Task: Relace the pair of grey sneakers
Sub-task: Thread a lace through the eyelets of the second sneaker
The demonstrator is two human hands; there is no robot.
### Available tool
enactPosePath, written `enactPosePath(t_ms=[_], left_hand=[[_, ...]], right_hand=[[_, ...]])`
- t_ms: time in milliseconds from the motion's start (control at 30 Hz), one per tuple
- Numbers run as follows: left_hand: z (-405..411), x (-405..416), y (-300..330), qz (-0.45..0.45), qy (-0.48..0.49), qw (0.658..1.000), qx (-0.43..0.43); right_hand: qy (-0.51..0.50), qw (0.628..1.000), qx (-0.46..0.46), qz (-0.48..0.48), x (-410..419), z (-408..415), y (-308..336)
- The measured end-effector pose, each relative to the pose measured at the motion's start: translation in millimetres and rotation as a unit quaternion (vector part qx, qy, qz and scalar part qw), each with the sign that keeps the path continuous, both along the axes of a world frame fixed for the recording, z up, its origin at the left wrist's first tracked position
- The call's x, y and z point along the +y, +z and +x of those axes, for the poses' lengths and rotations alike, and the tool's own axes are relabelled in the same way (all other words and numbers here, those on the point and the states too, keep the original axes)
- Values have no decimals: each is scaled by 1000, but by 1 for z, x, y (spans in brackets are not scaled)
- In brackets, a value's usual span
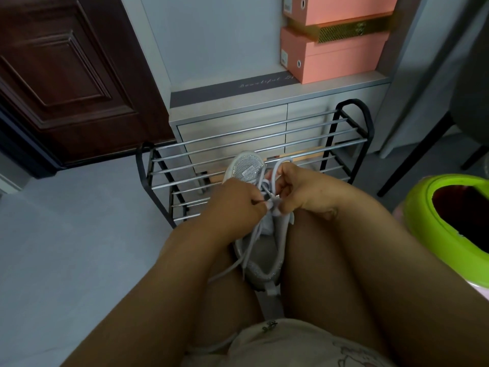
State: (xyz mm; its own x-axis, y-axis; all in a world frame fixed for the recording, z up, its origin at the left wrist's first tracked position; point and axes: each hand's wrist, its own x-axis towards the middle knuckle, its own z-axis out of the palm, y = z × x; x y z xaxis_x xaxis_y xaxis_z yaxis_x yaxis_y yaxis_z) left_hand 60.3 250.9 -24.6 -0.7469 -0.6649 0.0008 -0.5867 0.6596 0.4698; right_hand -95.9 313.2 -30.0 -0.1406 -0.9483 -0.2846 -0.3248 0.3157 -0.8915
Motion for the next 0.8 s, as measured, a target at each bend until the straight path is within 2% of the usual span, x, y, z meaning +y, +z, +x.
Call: enactPosePath(t_ms=[67,133,200,267,333,367,400,433,500,567,633,700,800], left_hand=[[-2,-1,-3,48,8,999,24],[2,-4,2,135,31,989,55],[11,-8,17,264,45,954,133],[25,-13,33,367,19,903,224],[40,-15,47,427,-57,860,274],[45,-14,52,434,-94,855,267],[47,-14,54,422,-113,867,239],[46,-14,53,389,-105,894,197],[37,-13,45,271,-22,957,101],[21,-10,31,141,44,989,13],[9,-3,19,96,56,994,-15],[1,1,10,113,48,992,-15],[-4,3,3,167,62,984,21]], right_hand=[[6,1000,-23,-2,0,-1,0],[7,1000,-26,-7,-1,-2,-1],[7,1000,-23,-10,-1,-2,0],[7,999,-31,-11,-2,-1,1],[7,999,-49,-15,-2,0,2],[7,998,-57,-19,-1,0,2],[8,998,-62,-23,-1,0,2],[10,998,-64,-28,-1,0,2],[16,998,-56,-36,-1,1,1],[20,998,-48,-42,-1,1,1],[22,997,-57,-49,0,1,0],[28,995,-82,-57,0,1,0],[35,995,-74,-56,1,-3,-3]])
